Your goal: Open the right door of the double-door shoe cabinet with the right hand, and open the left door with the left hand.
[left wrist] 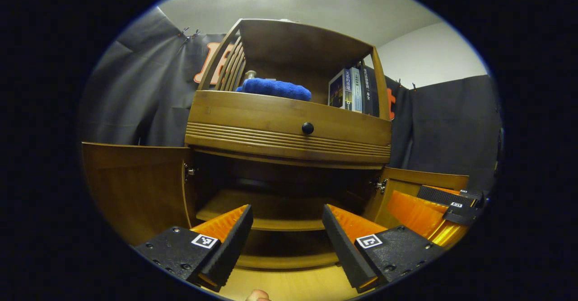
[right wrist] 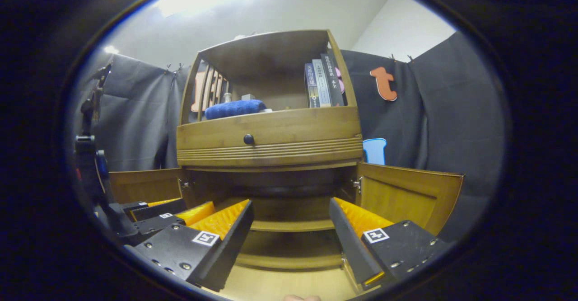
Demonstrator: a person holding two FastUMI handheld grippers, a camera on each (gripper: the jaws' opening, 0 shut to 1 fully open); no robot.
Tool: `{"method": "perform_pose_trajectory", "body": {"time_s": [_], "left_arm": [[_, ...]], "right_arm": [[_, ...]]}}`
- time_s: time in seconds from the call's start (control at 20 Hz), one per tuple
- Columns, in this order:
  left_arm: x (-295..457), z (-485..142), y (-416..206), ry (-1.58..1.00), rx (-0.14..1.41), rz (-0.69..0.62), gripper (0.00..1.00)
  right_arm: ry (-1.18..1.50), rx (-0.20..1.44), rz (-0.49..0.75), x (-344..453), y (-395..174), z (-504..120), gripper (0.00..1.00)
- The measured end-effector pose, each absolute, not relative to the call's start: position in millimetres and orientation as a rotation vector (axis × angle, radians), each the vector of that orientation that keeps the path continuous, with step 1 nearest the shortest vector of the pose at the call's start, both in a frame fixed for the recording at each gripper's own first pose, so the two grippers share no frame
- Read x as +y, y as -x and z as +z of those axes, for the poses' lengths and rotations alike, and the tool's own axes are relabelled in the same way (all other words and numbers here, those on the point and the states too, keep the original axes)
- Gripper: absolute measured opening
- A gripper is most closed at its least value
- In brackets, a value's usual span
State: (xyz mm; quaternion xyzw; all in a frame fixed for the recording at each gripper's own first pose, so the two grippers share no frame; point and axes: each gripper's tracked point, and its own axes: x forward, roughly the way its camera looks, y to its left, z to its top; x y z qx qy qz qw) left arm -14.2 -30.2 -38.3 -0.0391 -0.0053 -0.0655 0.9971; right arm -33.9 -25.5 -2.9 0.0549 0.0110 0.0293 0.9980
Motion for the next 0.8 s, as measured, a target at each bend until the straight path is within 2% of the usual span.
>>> {"method": "perform_pose_trajectory", "body": {"time_s": [0.1,0.15,0.2,0.3,0.35,0.5,0.6,0.65,0.75,0.8], "left_arm": [[-28.8,-37.3,13.4,0.078,-0.015,-0.131,0.92],[-28.3,-36.0,12.8,0.074,-0.019,-0.128,0.92],[-28.1,-35.2,12.3,0.070,-0.022,-0.128,0.92],[-28.9,-32.1,11.9,0.071,-0.033,-0.131,0.96],[-31.3,-30.9,12.2,0.072,-0.036,-0.139,0.96],[-32.9,-29.8,13.0,0.058,-0.042,-0.151,0.96],[-34.2,-30.0,13.1,0.051,-0.043,-0.159,0.96],[-34.6,-29.3,12.5,0.053,-0.044,-0.163,0.96],[-35.9,-28.0,13.0,0.058,-0.046,-0.173,0.96],[-36.0,-27.2,13.2,0.057,-0.046,-0.176,0.95]], "right_arm": [[-0.097,0.024,0.042,-27.3,37.8,-4.3,1.00],[-0.096,0.023,0.039,-27.5,39.3,-5.0,0.97],[-0.094,0.025,0.036,-28.3,40.8,-5.8,1.00],[-0.089,0.028,0.026,-31.0,43.4,-7.0,0.97],[-0.088,0.028,0.021,-32.7,44.4,-7.0,1.00],[-0.094,0.029,0.015,-32.8,47.2,-6.8,0.97],[-0.088,0.035,0.012,-31.7,48.9,-8.2,1.00],[-0.084,0.036,0.011,-30.9,49.3,-9.0,0.96],[-0.078,0.035,0.009,-29.8,50.8,-8.6,1.00],[-0.078,0.035,0.007,-29.4,51.5,-7.9,0.97]]}}
